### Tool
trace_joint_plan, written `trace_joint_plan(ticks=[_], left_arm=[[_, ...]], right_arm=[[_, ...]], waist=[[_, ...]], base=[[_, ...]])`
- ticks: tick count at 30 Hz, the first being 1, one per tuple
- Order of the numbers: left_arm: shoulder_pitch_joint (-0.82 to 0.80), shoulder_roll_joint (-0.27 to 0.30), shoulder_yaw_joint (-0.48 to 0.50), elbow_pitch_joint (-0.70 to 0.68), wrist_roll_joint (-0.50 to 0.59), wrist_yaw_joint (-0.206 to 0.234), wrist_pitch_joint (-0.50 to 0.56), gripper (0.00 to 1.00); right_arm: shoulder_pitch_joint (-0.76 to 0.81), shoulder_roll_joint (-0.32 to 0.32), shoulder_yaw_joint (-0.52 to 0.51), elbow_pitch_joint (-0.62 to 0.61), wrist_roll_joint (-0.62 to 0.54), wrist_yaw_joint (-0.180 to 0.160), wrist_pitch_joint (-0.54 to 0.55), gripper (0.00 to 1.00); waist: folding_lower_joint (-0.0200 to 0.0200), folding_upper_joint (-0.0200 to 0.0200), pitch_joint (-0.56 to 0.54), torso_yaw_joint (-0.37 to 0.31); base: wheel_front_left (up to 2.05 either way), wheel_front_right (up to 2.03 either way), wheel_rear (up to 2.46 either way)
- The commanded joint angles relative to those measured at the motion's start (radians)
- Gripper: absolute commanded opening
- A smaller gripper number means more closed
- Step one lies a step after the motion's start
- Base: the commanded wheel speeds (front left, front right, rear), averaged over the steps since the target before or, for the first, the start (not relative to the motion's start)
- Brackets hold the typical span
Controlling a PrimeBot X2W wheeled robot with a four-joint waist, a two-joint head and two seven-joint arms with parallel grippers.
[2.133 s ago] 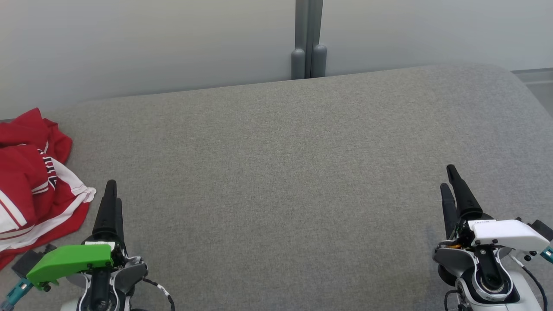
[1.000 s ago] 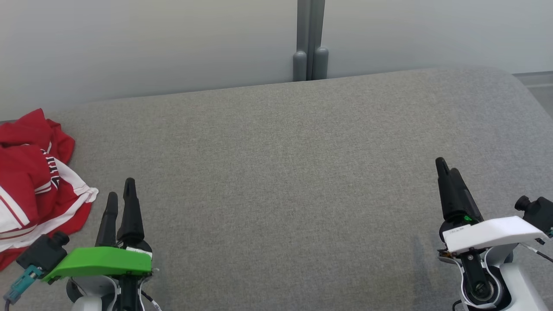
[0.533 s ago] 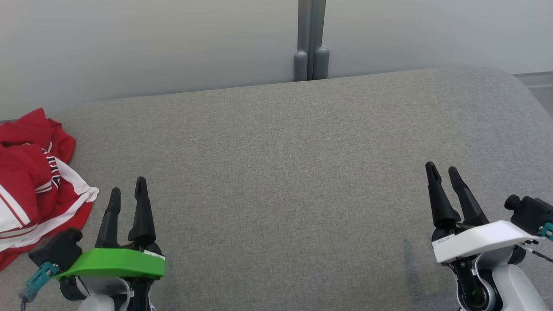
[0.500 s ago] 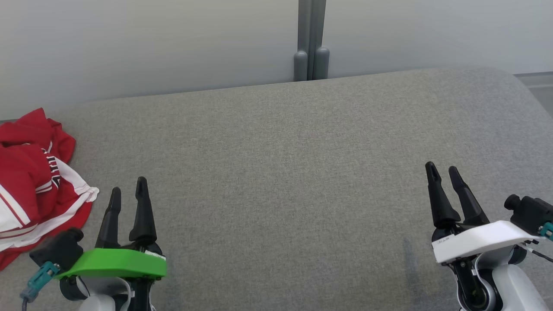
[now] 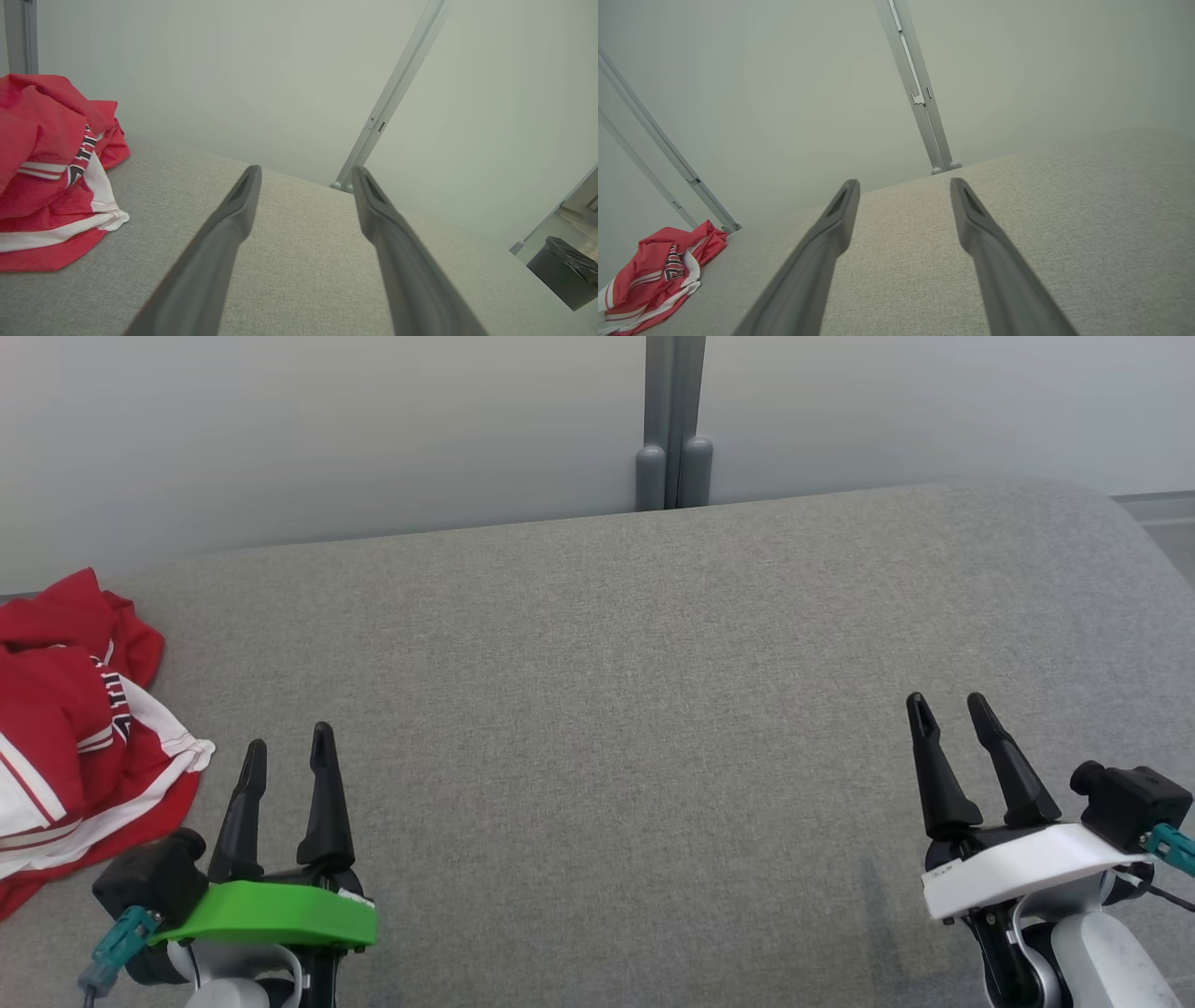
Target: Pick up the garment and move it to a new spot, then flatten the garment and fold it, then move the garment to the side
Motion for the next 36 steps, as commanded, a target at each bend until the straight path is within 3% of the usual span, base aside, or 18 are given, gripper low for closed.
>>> trace_joint_plan(ticks=[1, 36], left_arm=[[0.007, 0.007, -0.002, -0.011, 0.028, 0.005, -0.01, 1.0], [0.036, 0.008, -0.051, -0.038, 0.323, 0.019, -0.084, 1.0]], right_arm=[[0.005, -0.004, 0.003, -0.017, -0.028, 0.0, -0.01, 1.0], [0.038, -0.029, 0.027, -0.067, -0.269, 0.001, -0.075, 1.0]], waist=[[0.0, -0.0001, -0.001, 0.0], [0.0, -0.0001, -0.003, 0.004]], base=[[0.0, 0.0, 0.0], [0.0, 0.0, 0.0]])
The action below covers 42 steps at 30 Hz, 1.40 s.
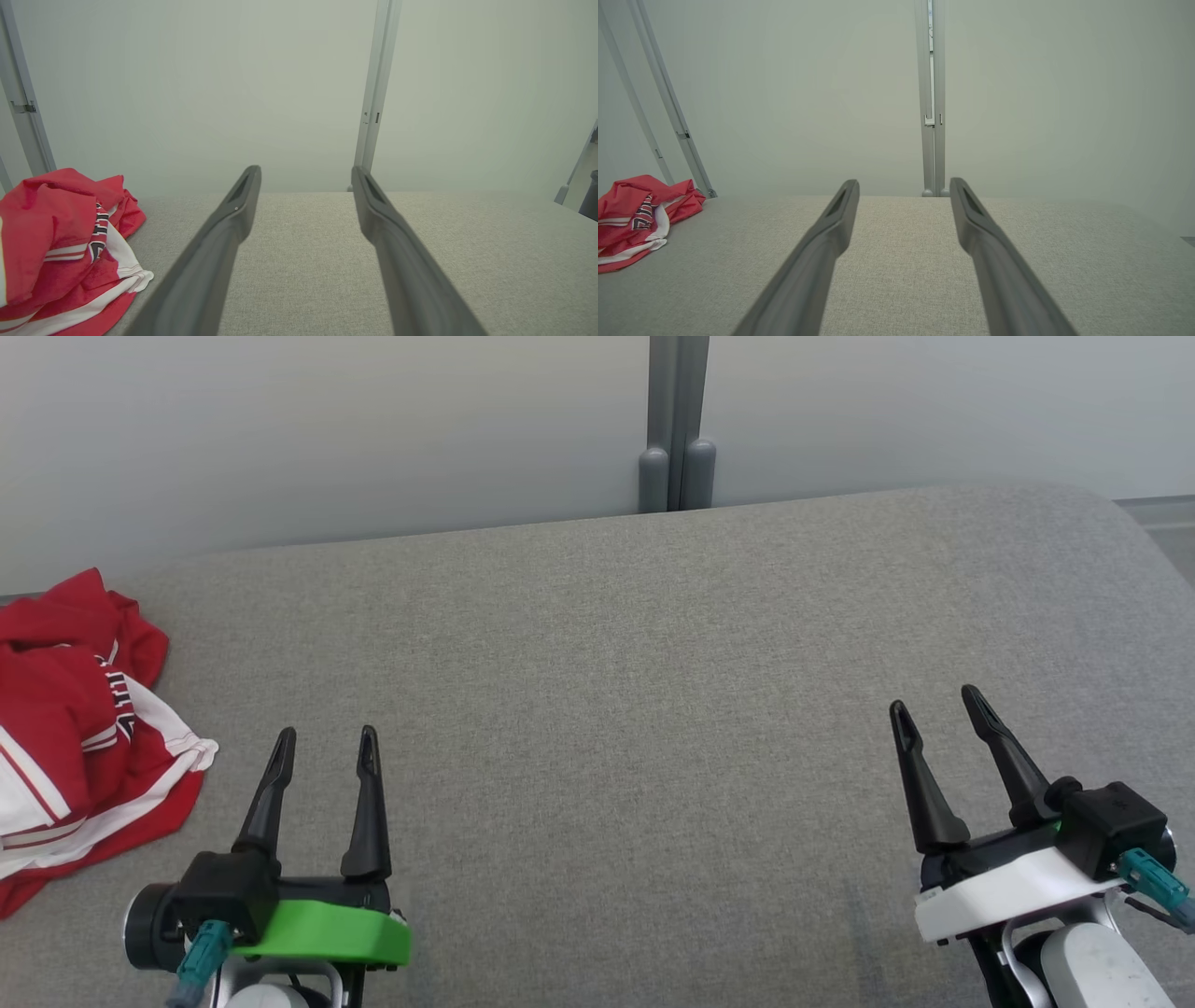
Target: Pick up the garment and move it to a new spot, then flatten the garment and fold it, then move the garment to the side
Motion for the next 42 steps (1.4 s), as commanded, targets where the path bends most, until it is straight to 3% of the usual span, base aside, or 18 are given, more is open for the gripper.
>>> trace_joint_plan(ticks=[1, 27, 42], left_arm=[[0.016, 0.006, -0.002, -0.004, 0.018, 0.005, -0.01, 1.0], [0.019, 0.006, -0.001, 0.018, 0.022, 0.014, -0.015, 1.0], [0.014, 0.006, -0.001, 0.04, 0.011, 0.02, -0.015, 1.0]], right_arm=[[0.009, -0.005, 0.003, -0.007, -0.019, 0.0, -0.008, 1.0], [0.02, 0.001, 0.003, -0.001, -0.035, 0.0, -0.015, 1.0], [0.027, 0.004, 0.008, 0.007, -0.017, 0.0, -0.014, 1.0]], waist=[[0.0, 0.0, -0.001, 0.0], [0.0, 0.0, -0.006, 0.014], [0.0, 0.0, -0.016, 0.118]], base=[[0.0, 0.0, 0.0], [0.0, 0.0, 0.0], [0.0, 0.0, 0.0]])
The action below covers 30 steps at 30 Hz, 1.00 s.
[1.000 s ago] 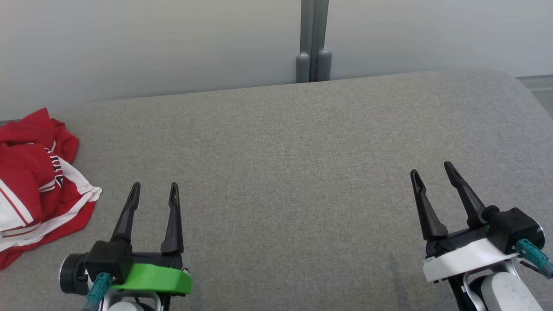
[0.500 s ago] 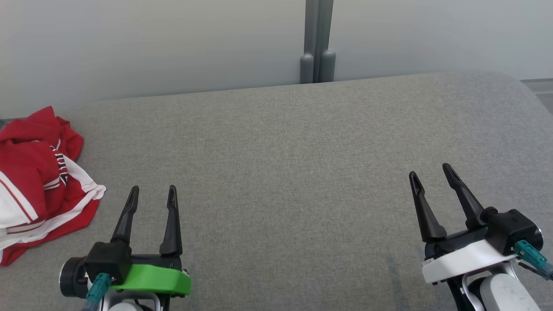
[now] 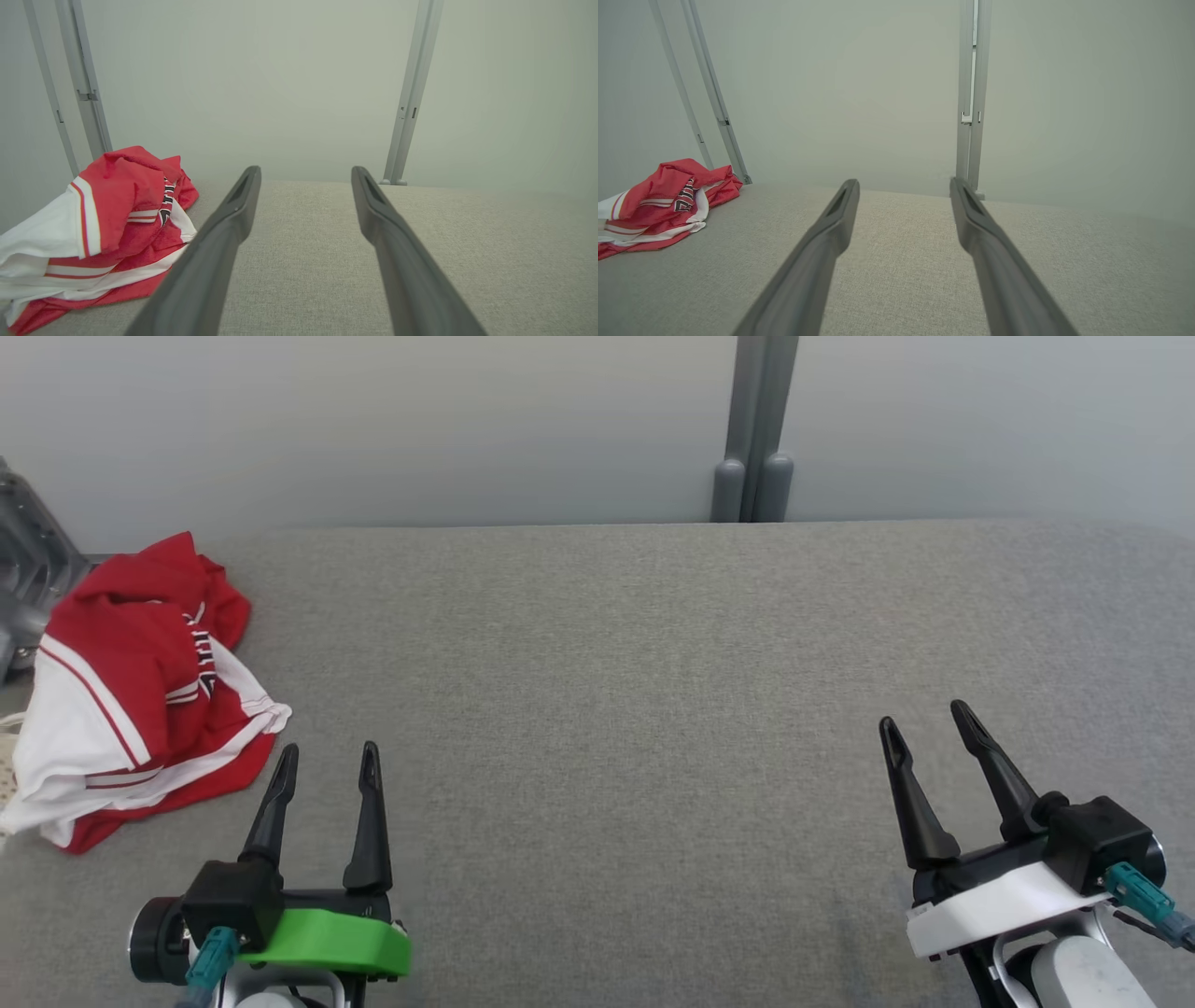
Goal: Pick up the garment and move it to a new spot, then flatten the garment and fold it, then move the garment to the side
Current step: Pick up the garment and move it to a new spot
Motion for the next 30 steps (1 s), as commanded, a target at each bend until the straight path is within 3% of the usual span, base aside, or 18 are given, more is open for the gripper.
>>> trace_joint_plan(ticks=[1, 19, 30], left_arm=[[0.007, 0.006, 0.003, 0.001, 0.0, 0.006, 0.0, 1.0], [0.013, 0.01, 0.027, 0.037, 0.004, 0.005, 0.0, 1.0], [0.017, 0.023, 0.038, 0.047, -0.008, 0.014, 0.0, 1.0]], right_arm=[[0.008, -0.001, -0.002, 0.003, 0.01, 0.0, -0.003, 1.0], [0.016, 0.005, 0.038, 0.026, 0.027, 0.0, -0.003, 1.0], [0.017, 0.018, 0.024, 0.056, 0.029, 0.0, -0.003, 1.0]], waist=[[0.0, 0.0, -0.005, 0.031], [0.0, 0.0, -0.017, 0.247], [0.0, 0.0, -0.019, 0.324]], base=[[0.0, 0.0, 0.0], [0.0, 0.0, 0.0], [0.0, 0.0, 0.0]])
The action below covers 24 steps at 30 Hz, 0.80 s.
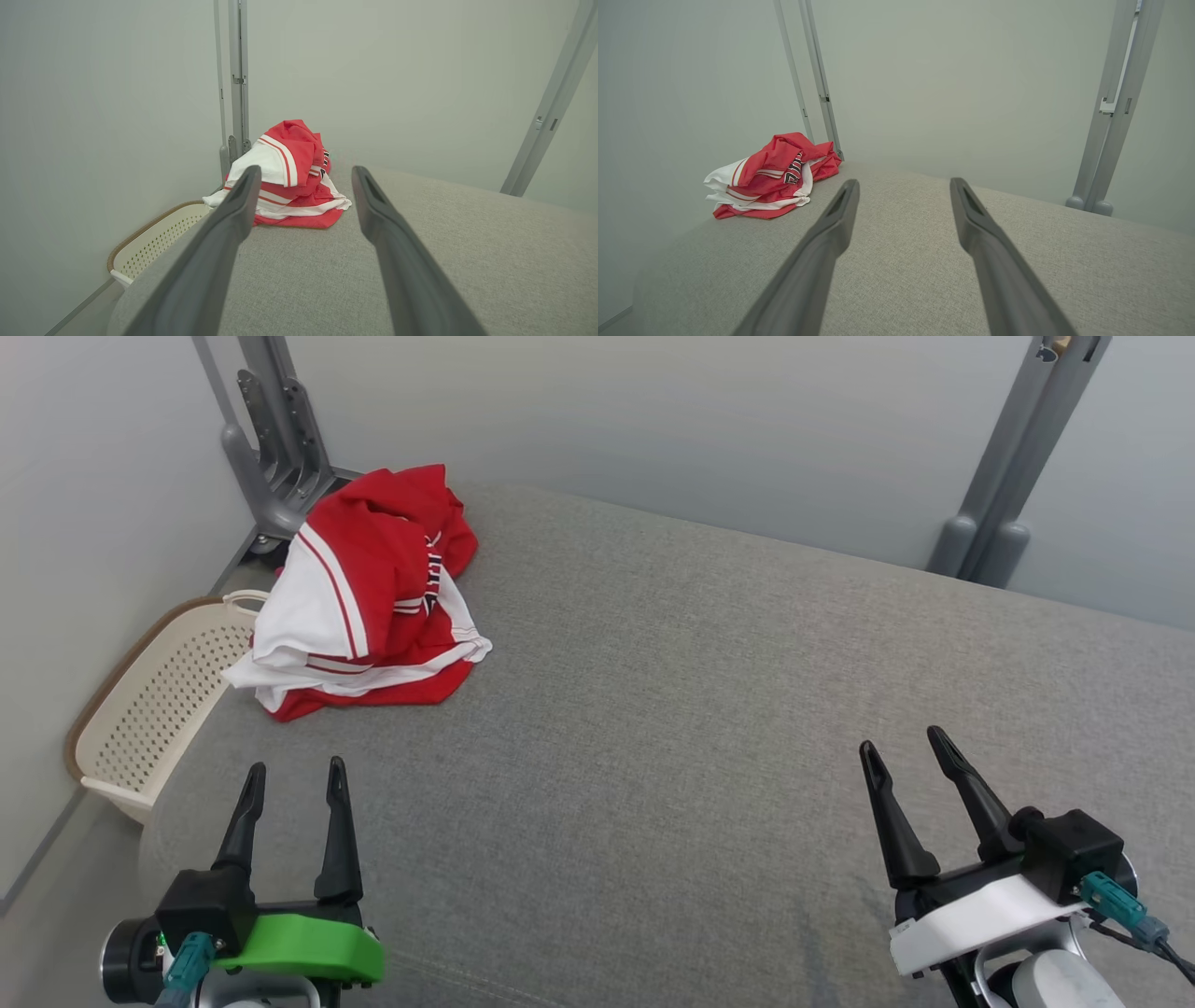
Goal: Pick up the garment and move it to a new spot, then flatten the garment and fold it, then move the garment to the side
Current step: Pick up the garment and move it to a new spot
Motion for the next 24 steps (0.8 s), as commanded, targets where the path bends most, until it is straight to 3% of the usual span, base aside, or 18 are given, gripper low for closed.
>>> trace_joint_plan(ticks=[1, 16, 24], left_arm=[[0.016, 0.007, 0.001, 0.0, -0.004, 0.004, 0.0, 1.0], [-0.006, 0.017, -0.003, 0.0, -0.024, 0.008, 0.012, 1.0], [-0.136, 0.053, 0.026, 0.022, -0.062, 0.007, 0.126, 1.0]], right_arm=[[0.012, 0.003, -0.003, 0.008, 0.001, 0.0, -0.003, 1.0], [-0.007, 0.01, 0.014, 0.022, 0.008, 0.0, -0.003, 1.0], [-0.016, 0.005, 0.026, 0.025, 0.015, 0.0, -0.003, 1.0]], waist=[[0.0, 0.0, 0.0, 0.02], [0.0, 0.0, -0.001, 0.025], [0.0, 0.0, 0.02, -0.001]], base=[[0.0, 0.0, 0.0], [0.0, 0.0, 0.0], [0.0, 0.0, 0.0]])
